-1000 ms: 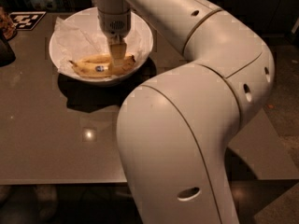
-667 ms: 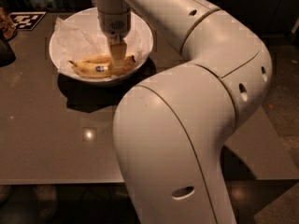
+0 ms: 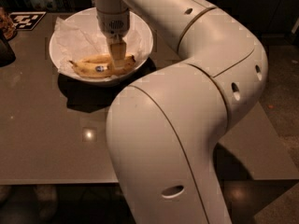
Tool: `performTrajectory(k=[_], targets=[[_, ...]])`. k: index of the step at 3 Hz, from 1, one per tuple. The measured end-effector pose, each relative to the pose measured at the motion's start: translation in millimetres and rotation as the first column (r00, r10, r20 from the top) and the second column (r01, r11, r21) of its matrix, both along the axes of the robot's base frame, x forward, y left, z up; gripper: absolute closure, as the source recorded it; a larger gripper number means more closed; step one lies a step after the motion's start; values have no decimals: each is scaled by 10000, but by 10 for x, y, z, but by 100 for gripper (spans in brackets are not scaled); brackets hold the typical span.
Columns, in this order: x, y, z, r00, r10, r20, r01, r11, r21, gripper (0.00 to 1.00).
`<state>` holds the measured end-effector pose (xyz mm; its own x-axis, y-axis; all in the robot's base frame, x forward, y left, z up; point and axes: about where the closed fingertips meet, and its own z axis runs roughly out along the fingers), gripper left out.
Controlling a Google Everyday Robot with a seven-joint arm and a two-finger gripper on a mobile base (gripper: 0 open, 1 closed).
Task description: Pick banana from white bowl
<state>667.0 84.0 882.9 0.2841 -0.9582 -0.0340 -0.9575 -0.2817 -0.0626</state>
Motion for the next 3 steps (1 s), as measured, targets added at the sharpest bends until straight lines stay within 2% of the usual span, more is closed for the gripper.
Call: performTrajectory(k=[2,3], targets=[[30,38,-48,9999,122,-83,-123,9999,-106,53],[44,43,-131,9996,108,-277,-111,9999,-121,54]])
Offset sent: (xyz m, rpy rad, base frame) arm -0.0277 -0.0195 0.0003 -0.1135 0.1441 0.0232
